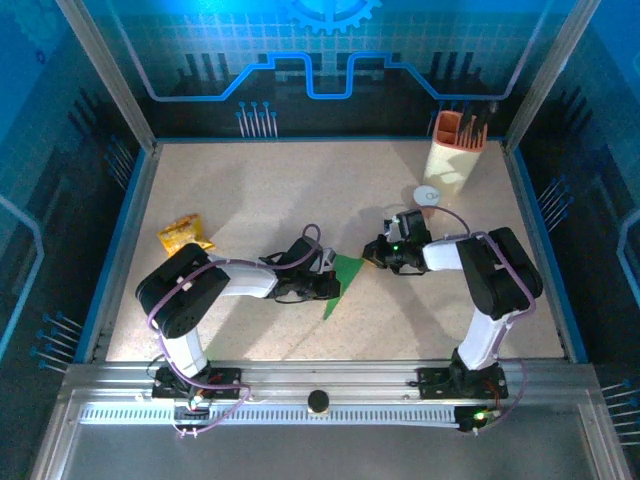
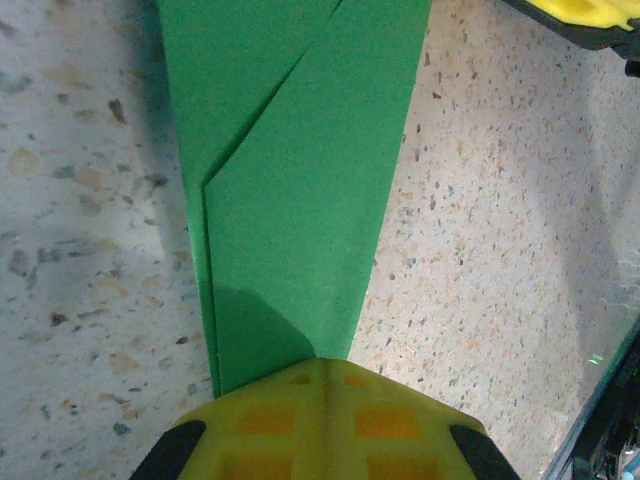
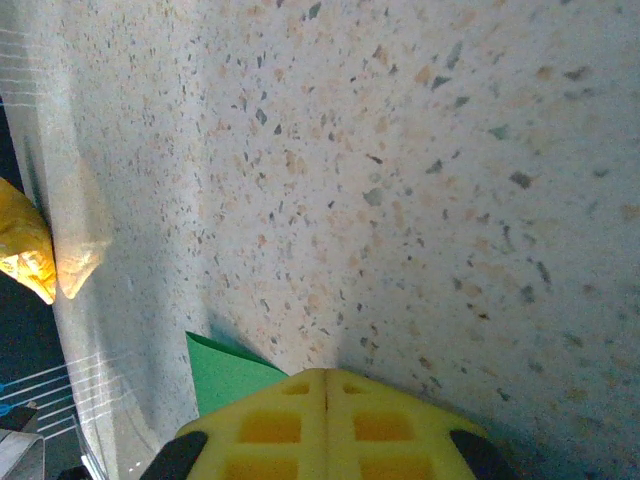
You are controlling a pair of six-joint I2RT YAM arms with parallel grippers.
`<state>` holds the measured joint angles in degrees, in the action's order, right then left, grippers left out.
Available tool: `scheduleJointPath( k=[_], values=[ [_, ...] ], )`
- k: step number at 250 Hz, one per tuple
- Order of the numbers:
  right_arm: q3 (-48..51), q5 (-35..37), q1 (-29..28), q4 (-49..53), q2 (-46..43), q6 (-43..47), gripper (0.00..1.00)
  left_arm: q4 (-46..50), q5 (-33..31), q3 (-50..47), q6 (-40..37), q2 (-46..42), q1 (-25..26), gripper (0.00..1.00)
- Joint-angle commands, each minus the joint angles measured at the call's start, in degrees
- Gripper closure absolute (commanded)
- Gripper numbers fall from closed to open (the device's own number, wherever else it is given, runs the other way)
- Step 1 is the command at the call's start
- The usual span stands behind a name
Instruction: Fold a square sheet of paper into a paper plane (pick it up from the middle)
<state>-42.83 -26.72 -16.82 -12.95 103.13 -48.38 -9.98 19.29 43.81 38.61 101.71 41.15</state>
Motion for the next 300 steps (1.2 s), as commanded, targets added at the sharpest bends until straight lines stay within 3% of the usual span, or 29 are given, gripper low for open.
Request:
scheduleJointPath(
  k=[1, 42, 70, 132, 186, 300],
  values=[
    [0.18, 1.08, 1.56, -0.99, 0.26, -0.03, 0.92, 10.03, -2.24, -3.31, -0.24, 2.4, 0.15, 1.0],
    [1.25, 0.38, 1.31, -0.9, -6.75, 0.38, 0.9, 9.81, -2.31, -3.3, 0.3, 1.86, 0.11, 1.0],
    [2.38, 0.66, -2.02, -1.0, -10.16, 0.11, 0.88, 9.61, -2.68, -3.21, 0.59, 1.65, 0.16, 1.0],
    [3.99, 1.87, -10.56, -1.85, -4.45, -0.93, 0.9, 8.3, -2.5, -3.51, 1.37, 2.35, 0.09, 1.0],
    [4.51, 0.39, -5.74, -4.54, 1.74, -0.85, 0.91, 7.6, -1.99, -4.07, 1.69, 3.24, 0.13, 1.0],
    [-1.24, 2.25, 3.46, 3.61, 1.43, 2.93, 0.91, 6.64, -1.55, -4.63, 2.43, 3.03, 0.16, 1.0]
  ],
)
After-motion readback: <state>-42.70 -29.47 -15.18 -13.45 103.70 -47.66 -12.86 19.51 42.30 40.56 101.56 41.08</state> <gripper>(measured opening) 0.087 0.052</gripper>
